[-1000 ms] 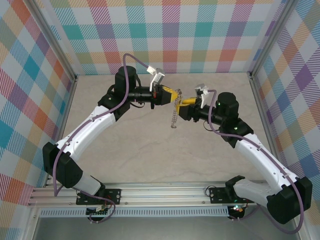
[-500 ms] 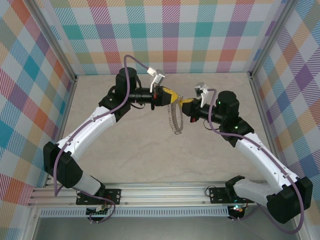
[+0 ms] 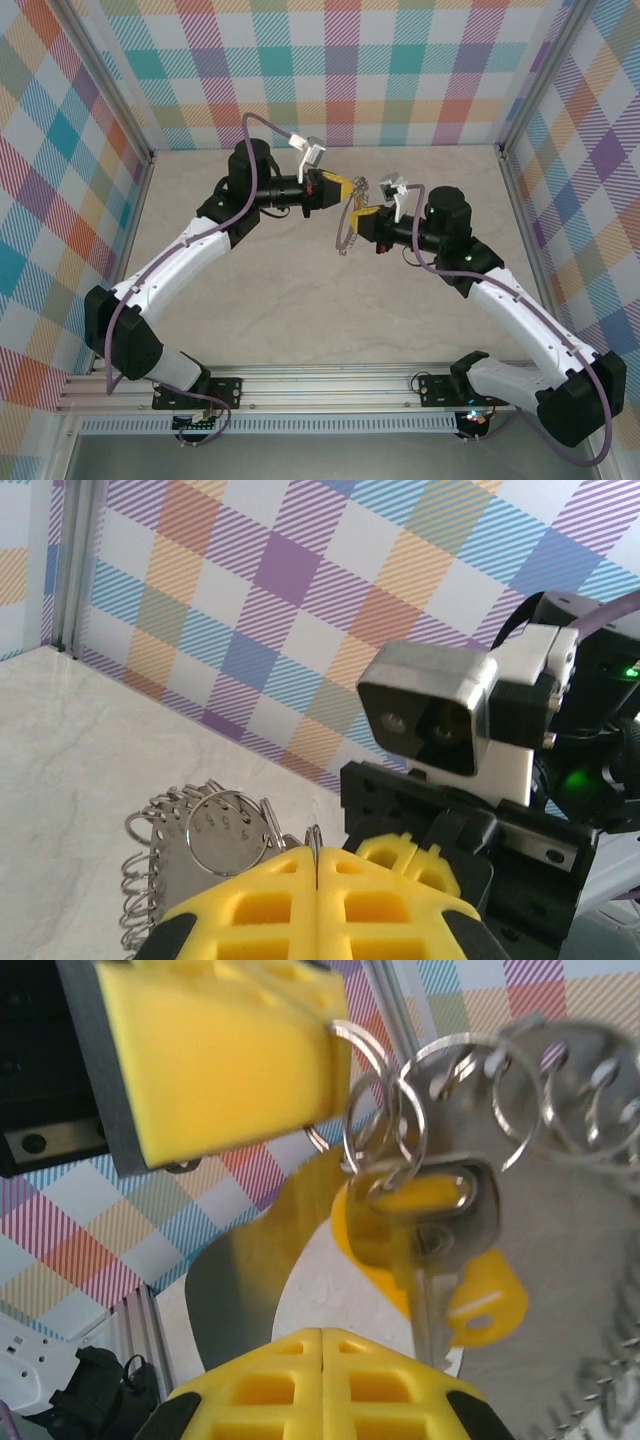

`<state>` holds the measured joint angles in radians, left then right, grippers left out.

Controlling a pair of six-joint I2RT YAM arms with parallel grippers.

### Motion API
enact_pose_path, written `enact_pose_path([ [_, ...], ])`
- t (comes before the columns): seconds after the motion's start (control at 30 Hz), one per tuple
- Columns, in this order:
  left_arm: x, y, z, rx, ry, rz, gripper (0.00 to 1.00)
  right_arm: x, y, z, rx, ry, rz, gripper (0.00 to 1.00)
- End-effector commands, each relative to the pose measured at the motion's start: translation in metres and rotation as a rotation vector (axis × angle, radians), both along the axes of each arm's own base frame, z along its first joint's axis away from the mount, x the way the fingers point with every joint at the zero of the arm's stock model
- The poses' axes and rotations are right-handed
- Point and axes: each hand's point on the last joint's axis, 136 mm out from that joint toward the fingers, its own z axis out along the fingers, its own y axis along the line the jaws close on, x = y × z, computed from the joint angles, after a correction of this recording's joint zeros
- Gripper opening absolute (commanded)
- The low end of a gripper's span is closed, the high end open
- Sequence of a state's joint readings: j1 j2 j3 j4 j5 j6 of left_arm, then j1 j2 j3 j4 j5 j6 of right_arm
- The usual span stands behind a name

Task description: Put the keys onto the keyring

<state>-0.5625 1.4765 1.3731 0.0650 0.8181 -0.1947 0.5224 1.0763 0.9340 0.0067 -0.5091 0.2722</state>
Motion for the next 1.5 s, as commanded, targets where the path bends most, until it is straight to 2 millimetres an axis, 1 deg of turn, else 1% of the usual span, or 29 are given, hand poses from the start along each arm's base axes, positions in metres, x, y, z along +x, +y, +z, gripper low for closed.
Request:
enact_pose_path([
  [0.0,-0.011,0.006,0.030,-0.065,-0.083,0.012,0.00,-0.006,0.004,-0.001,0.007,-0.011,0.023,0.00],
  [0.1,-0.010,0.006,0.029,-0.066,-0.081,0.011,0.00,-0.006,0.006,-0.004,0.004,-0.005,0.024,0.00],
  [0.17,-0.010,0.006,0.029,-0.066,-0.081,0.009,0.00,-0.005,0.002,-0.003,-0.001,-0.017,-0.002,0.00],
  [0.2,-0.011,0.006,0.028,-0.065,-0.079,0.005,0.00,-0.005,-0.002,-0.002,-0.006,-0.030,-0.025,0.07],
  [0.27,-0.011,0.005,0.028,-0.064,-0.077,0.001,0.00,-0.003,-0.010,0.003,-0.015,-0.061,-0.076,0.26],
  [0.3,-0.012,0.005,0.027,-0.062,-0.074,-0.004,0.00,-0.003,-0.015,0.006,-0.019,-0.077,-0.097,0.34],
  [0.33,-0.012,0.005,0.027,-0.062,-0.074,-0.008,0.00,-0.003,-0.018,0.009,-0.021,-0.092,-0.114,0.38],
  [0.37,-0.013,0.005,0.026,-0.062,-0.073,-0.013,0.00,-0.003,-0.022,0.014,-0.020,-0.107,-0.127,0.39],
  [0.47,-0.015,0.004,0.026,-0.061,-0.072,-0.026,0.00,-0.005,-0.029,0.030,-0.005,-0.138,-0.142,0.39],
  [0.57,-0.015,0.003,0.025,-0.059,-0.068,-0.036,0.00,-0.007,-0.032,0.047,0.027,-0.151,-0.129,0.38],
  [0.73,-0.019,0.002,0.023,-0.058,-0.060,-0.062,0.00,-0.005,-0.032,0.068,0.123,-0.122,-0.063,0.37],
  [0.83,-0.020,0.002,0.023,-0.057,-0.059,-0.067,0.00,-0.002,-0.030,0.077,0.192,-0.087,-0.002,0.36],
  [0.97,-0.021,0.002,0.023,-0.057,-0.058,-0.069,0.00,0.000,-0.024,0.082,0.242,-0.053,0.066,0.36],
  [1.13,-0.022,0.002,0.023,-0.057,-0.059,-0.072,0.00,0.002,-0.020,0.082,0.260,-0.031,0.097,0.34],
  [1.27,-0.022,0.002,0.024,-0.058,-0.061,-0.072,0.00,0.003,-0.019,0.081,0.263,-0.026,0.099,0.28],
  [1.37,-0.023,0.002,0.024,-0.059,-0.063,-0.074,0.00,0.004,-0.019,0.080,0.262,-0.024,0.098,0.22],
  [1.47,-0.023,0.002,0.024,-0.060,-0.062,-0.079,0.00,0.006,-0.018,0.079,0.260,-0.021,0.095,0.22],
])
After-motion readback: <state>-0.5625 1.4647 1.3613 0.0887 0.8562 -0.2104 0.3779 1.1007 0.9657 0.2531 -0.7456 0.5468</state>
